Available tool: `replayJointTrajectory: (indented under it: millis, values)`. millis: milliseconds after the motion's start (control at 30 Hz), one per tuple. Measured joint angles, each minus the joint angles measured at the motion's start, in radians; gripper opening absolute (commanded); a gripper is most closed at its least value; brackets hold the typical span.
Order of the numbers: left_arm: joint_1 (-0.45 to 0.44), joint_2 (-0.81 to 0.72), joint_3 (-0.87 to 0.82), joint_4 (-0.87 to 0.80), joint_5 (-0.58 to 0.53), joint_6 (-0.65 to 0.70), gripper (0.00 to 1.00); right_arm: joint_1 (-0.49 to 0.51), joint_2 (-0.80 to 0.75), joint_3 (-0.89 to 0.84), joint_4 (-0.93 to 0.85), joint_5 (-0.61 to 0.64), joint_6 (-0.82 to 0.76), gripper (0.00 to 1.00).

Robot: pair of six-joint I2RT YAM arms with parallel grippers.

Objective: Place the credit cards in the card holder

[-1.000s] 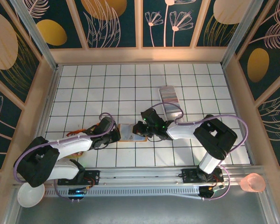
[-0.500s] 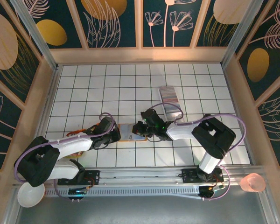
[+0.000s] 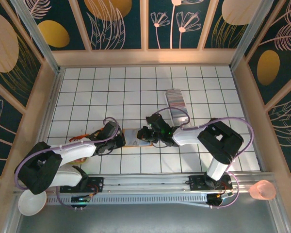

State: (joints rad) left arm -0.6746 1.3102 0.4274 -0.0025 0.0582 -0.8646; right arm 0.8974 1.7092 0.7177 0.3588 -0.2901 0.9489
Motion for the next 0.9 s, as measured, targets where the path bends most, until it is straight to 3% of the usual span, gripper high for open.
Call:
replayJointTrajectory:
  millis: [367,633,800,900]
  values:
    - [0.0,0.001,0.0,0.001,0.0,0.0,0.0,0.004,0.0,0.051,-0.097,0.009,0.0,0.0]
    - [0.0,0.002,0.0,0.002,0.0,0.0,0.0,0.006,0.007,0.054,-0.068,-0.004,0.004,0.0]
    - [0.0,0.001,0.0,0.002,0.0,0.0,0.0,0.006,0.016,0.055,-0.064,-0.006,0.005,0.2]
    - [0.0,0.0,0.0,0.001,0.0,0.0,0.0,0.012,0.021,0.06,-0.093,0.003,-0.004,0.25]
